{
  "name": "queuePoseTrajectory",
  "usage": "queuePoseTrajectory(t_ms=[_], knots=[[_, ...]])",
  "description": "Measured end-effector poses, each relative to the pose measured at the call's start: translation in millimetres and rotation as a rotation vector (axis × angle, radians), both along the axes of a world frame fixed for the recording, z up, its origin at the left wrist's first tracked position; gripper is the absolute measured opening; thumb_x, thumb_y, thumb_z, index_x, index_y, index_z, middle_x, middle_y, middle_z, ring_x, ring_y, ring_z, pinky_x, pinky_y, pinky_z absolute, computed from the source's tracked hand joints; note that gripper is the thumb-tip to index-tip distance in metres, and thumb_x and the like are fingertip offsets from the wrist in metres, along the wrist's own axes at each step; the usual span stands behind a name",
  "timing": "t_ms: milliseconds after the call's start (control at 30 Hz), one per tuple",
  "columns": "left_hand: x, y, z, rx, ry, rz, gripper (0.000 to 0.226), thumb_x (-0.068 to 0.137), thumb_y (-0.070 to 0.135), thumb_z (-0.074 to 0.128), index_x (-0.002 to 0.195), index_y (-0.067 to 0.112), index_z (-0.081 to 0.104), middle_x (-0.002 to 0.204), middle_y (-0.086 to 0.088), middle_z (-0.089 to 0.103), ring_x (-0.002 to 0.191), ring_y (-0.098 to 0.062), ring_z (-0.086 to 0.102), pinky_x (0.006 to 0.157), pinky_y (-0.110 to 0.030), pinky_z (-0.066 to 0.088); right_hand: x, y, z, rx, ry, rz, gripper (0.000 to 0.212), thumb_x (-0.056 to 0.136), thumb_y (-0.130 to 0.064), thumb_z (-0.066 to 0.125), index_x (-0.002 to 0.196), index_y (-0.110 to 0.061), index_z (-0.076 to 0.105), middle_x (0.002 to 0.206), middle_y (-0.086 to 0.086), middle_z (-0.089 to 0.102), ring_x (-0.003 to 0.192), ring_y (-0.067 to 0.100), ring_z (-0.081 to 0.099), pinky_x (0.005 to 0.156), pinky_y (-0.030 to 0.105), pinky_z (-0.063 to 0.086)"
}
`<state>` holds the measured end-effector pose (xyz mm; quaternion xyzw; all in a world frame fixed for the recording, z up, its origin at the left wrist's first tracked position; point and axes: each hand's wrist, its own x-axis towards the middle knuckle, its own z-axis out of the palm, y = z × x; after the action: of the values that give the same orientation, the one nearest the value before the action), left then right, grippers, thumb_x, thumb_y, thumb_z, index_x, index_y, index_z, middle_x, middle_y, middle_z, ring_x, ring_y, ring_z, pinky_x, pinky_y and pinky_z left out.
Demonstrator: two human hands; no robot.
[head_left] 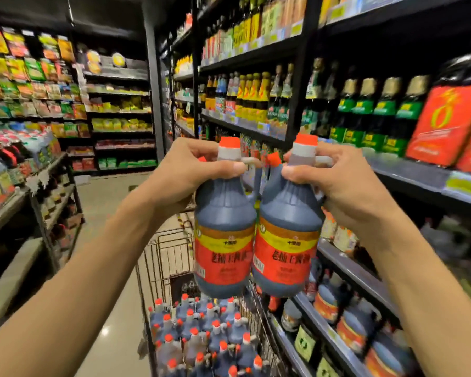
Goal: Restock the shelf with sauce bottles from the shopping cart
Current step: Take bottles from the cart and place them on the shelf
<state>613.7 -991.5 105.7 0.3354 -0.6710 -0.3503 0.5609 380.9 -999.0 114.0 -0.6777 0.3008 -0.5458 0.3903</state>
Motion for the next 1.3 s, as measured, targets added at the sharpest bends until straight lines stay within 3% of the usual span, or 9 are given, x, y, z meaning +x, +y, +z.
queuePoseTrajectory(t_ms=[167,333,467,567,633,733,867,1167,1300], knots=[[-5.3,0.6,3.6,-0.004,-0.064,-0.186,0.033,0.066,0.023,0.093,0.091,0.005,0.081,0.104,-0.028,0.074,0.098,-0.040,0.073,0.088,-0.055,0.058,-4.0,55.9,6.3,-0.013,0.003,-0.227,0.017,0.079,0.003,0.079,0.081,-0.013,0.073,0.064,-0.009,0.073,0.061,0.004,0.069,0.057,0.017,0.053],[-37.1,23.5,2.0,-0.013,-0.115,-0.400,0.014,0.065,0.018,0.090,0.077,0.020,0.084,0.081,-0.007,0.076,0.078,-0.019,0.070,0.073,-0.037,0.055,-22.7,124.1,0.1,0.022,-0.012,-0.454,0.015,0.077,-0.005,0.082,0.077,-0.018,0.077,0.072,-0.004,0.075,0.067,0.009,0.071,0.058,0.021,0.053],[-81.3,58.9,-1.3,-0.043,-0.149,-0.592,0.023,0.064,0.023,0.094,0.081,0.012,0.082,0.087,-0.020,0.076,0.084,-0.020,0.066,0.076,-0.037,0.051,-47.0,197.3,-8.0,0.034,-0.014,-0.642,0.016,0.079,-0.003,0.081,0.083,-0.017,0.076,0.069,-0.005,0.074,0.064,0.007,0.068,0.053,0.019,0.049],[-123.3,97.1,-2.6,-0.051,-0.124,-0.770,0.015,0.062,0.019,0.093,0.073,0.021,0.083,0.077,-0.001,0.077,0.074,-0.009,0.068,0.069,-0.024,0.055,-69.3,259.7,-12.3,0.037,-0.013,-0.764,0.016,0.079,0.000,0.080,0.085,-0.013,0.075,0.074,-0.004,0.076,0.070,0.007,0.070,0.059,0.018,0.053],[-155.7,124.2,-3.6,-0.062,-0.131,-0.844,0.020,0.059,0.023,0.093,0.076,0.023,0.084,0.084,-0.006,0.078,0.080,-0.015,0.069,0.074,-0.031,0.058,-86.1,304.1,-14.5,0.038,-0.010,-0.856,0.016,0.078,-0.002,0.082,0.085,-0.015,0.075,0.077,-0.003,0.077,0.073,0.009,0.072,0.060,0.018,0.054],[-206.8,176.3,-4.3,-0.059,-0.120,-0.988,0.020,0.061,0.017,0.094,0.077,0.023,0.084,0.082,-0.002,0.078,0.075,-0.011,0.069,0.072,-0.029,0.058,-113.3,377.1,-16.6,0.017,-0.010,-0.992,0.017,0.077,-0.003,0.083,0.084,-0.017,0.076,0.078,-0.004,0.078,0.077,0.010,0.073,0.066,0.020,0.055],[-282.1,267.5,-10.6,-0.029,-0.069,-1.134,0.028,0.054,0.034,0.089,0.076,0.018,0.082,0.084,-0.017,0.068,0.077,-0.022,0.061,0.074,-0.038,0.051,-148.7,491.3,-19.0,0.013,0.018,-1.166,0.017,0.078,-0.004,0.083,0.084,-0.019,0.076,0.078,-0.006,0.078,0.078,0.009,0.074,0.070,0.022,0.058],[-433.6,520.5,-30.1,0.009,-0.043,-1.496,0.020,0.062,0.021,0.094,0.078,0.019,0.083,0.082,-0.003,0.078,0.078,-0.014,0.068,0.074,-0.029,0.056,-216.2,764.4,-18.3,0.053,0.082,-1.523,0.019,0.079,0.000,0.081,0.080,-0.018,0.075,0.072,-0.007,0.077,0.072,0.008,0.074,0.068,0.021,0.058],[-484.1,623.3,-28.3,-0.002,-0.036,-1.667,0.015,0.065,0.016,0.083,0.073,0.028,0.084,0.079,0.008,0.078,0.076,-0.002,0.069,0.074,-0.021,0.055,-229.1,867.6,-19.9,0.083,0.070,-1.698,0.014,0.080,-0.005,0.081,0.085,-0.016,0.074,0.076,-0.006,0.078,0.078,0.013,0.076,0.068,0.023,0.060]])
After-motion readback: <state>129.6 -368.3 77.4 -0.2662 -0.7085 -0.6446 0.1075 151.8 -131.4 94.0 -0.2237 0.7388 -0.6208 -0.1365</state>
